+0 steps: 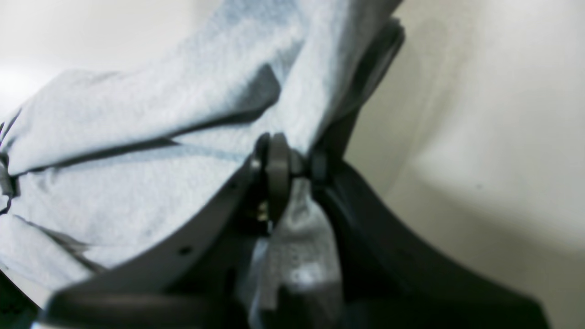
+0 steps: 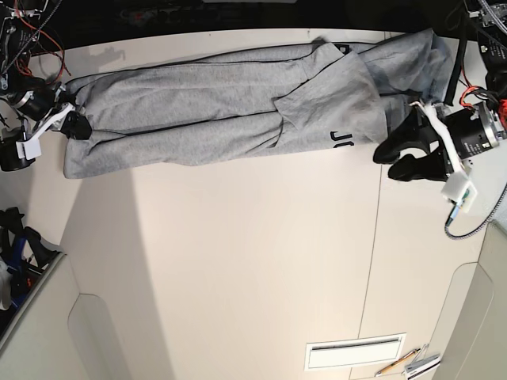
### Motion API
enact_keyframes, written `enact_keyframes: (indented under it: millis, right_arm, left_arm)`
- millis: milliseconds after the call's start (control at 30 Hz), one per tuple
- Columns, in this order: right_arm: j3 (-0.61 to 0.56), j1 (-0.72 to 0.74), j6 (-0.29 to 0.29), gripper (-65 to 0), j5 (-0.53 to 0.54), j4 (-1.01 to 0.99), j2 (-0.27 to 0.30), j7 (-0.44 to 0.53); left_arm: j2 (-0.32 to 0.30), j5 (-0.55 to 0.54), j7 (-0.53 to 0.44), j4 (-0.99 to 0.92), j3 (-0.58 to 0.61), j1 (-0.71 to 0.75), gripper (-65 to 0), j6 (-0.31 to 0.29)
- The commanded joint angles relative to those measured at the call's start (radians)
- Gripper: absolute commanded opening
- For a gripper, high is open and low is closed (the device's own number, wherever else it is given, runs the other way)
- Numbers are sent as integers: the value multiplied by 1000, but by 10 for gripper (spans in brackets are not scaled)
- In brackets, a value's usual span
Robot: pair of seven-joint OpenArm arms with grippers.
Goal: Fold the T-shirt properly
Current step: 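Grasp the strip's end with the right gripper and lift it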
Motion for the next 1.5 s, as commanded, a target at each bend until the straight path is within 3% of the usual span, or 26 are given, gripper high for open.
enact_keyframes:
  millis: [0, 233, 433, 600, 733, 1033, 1200, 1467]
  right_arm:
    - [5, 6, -5, -650, -18, 9, 24, -6]
    - [19, 4, -9, -650, 43, 75, 55, -16]
    - [31, 4, -8, -650, 135, 201, 50, -118]
    - [31, 3, -8, -650, 164, 272, 44, -148]
    - [31, 2, -8, -650, 256, 304, 0, -223]
    - [29, -17, 8, -650, 371, 410, -186, -294]
    - [-14, -96, 8, -650, 373, 562, -252, -295]
    - [-200, -170, 7, -650, 322, 700, -327, -263]
  left_arm:
    - [-14, -26, -20, 10, -32, -7, -332, -5]
    - [-14, -23, -23, -123, -143, 28, -331, -5]
    - [-14, -10, -25, -270, -189, 49, -332, -5]
    - [-14, -9, -26, -280, -291, 59, -332, -5]
    - [-15, 12, -27, -280, -363, 72, -332, -5]
    - [-22, 52, -39, -280, -378, 127, -332, -5]
    - [-23, 66, -61, -280, -378, 134, -332, -5]
    - [-23, 64, -68, -280, -378, 134, -332, -5]
